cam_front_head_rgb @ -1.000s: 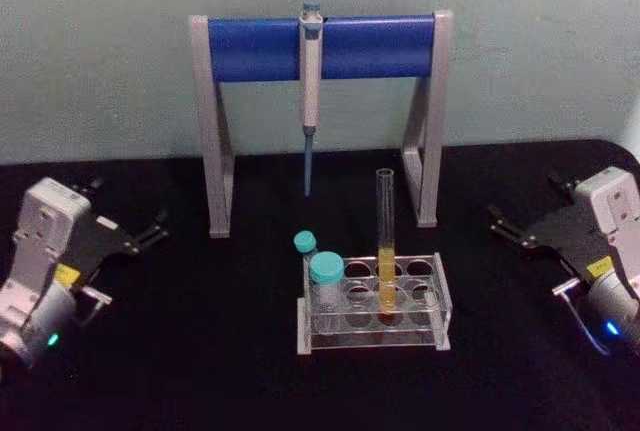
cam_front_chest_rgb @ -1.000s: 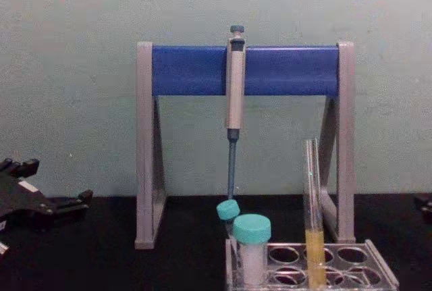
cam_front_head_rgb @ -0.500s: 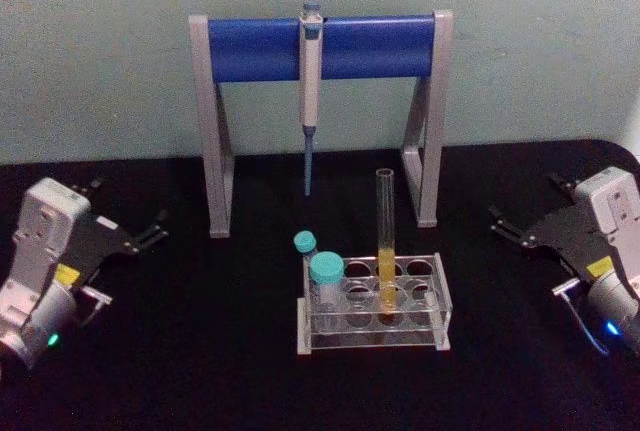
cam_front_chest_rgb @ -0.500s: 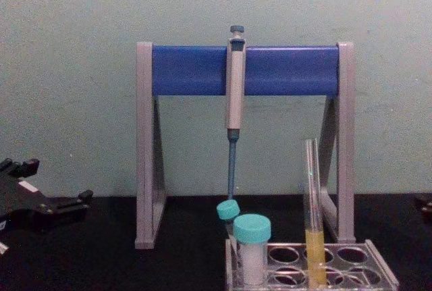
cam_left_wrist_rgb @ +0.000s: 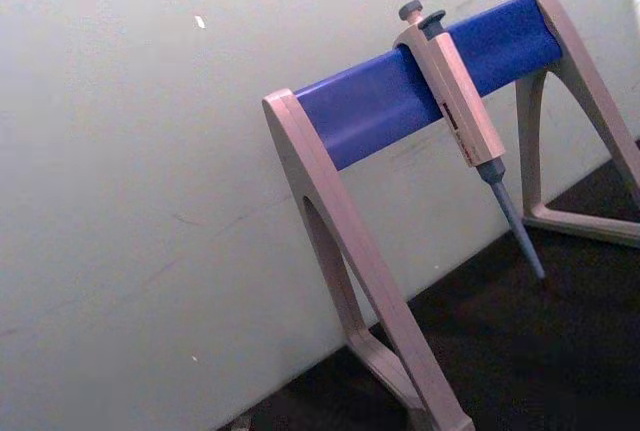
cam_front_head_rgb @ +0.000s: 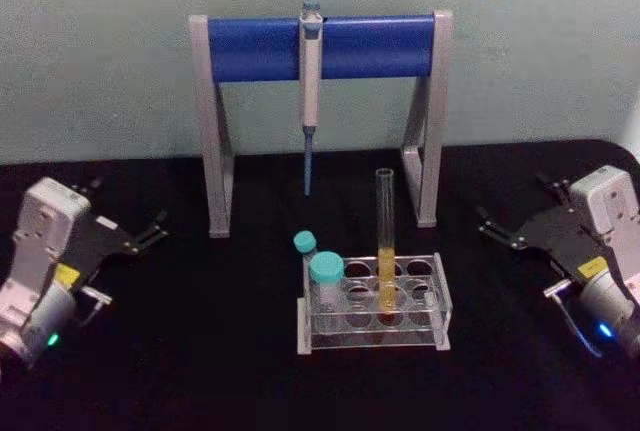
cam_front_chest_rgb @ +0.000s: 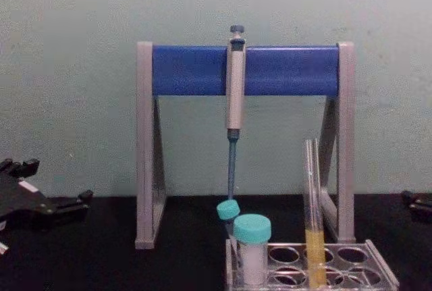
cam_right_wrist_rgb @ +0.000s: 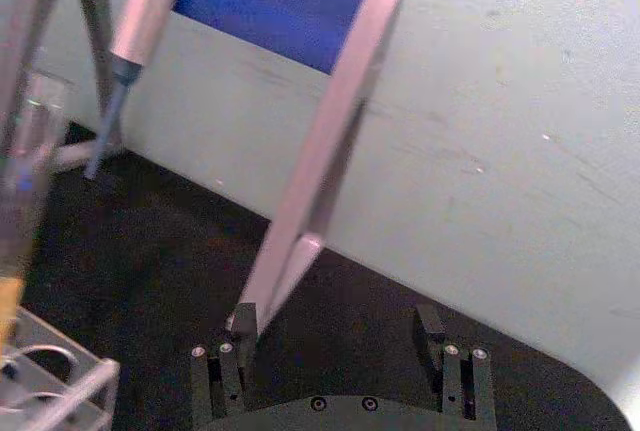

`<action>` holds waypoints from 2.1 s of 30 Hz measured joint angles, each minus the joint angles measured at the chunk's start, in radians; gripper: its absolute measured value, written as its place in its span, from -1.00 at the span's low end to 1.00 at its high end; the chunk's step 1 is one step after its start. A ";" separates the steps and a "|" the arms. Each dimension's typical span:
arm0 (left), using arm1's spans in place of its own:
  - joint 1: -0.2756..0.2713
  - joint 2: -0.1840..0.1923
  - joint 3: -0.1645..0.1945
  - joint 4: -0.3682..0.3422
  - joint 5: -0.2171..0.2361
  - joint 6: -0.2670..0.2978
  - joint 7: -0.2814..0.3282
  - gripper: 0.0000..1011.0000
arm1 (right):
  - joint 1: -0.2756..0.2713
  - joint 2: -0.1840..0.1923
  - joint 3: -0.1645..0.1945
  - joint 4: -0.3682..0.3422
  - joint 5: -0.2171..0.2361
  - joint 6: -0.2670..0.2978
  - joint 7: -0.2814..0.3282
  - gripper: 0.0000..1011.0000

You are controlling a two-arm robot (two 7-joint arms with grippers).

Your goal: Pick up the test tube from the test tube rack, shake it, then place it back into the test tube rack.

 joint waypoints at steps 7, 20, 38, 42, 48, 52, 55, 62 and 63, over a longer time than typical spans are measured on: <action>0.000 0.000 0.000 0.000 0.000 0.000 0.000 1.00 | -0.016 -0.013 0.007 -0.036 0.009 0.010 0.036 0.98; 0.000 0.000 0.000 0.000 0.000 0.000 0.000 1.00 | -0.040 -0.053 0.023 -0.078 0.083 0.021 0.144 0.98; 0.000 0.000 0.000 0.000 0.000 0.000 0.000 1.00 | -0.042 -0.098 0.034 -0.098 0.173 0.088 0.312 0.98; 0.000 0.000 0.000 0.000 0.000 0.000 0.000 1.00 | -0.024 -0.108 0.028 -0.085 0.174 0.115 0.338 0.98; 0.000 0.000 0.000 0.000 0.000 0.000 0.000 1.00 | 0.015 -0.131 0.021 -0.051 0.174 0.167 0.378 0.98; 0.000 0.000 0.000 0.000 0.000 0.000 0.000 1.00 | 0.040 -0.152 0.020 -0.025 0.174 0.195 0.395 0.98; 0.000 0.000 0.000 0.000 0.000 0.000 0.000 1.00 | 0.051 -0.161 0.020 -0.015 0.174 0.205 0.403 0.98; 0.000 0.000 0.000 0.000 0.000 0.000 0.000 1.00 | 0.079 -0.181 0.016 0.012 0.173 0.226 0.420 0.98; 0.000 0.000 0.000 0.000 0.000 0.000 0.000 1.00 | 0.085 -0.185 0.016 0.016 0.172 0.230 0.420 0.98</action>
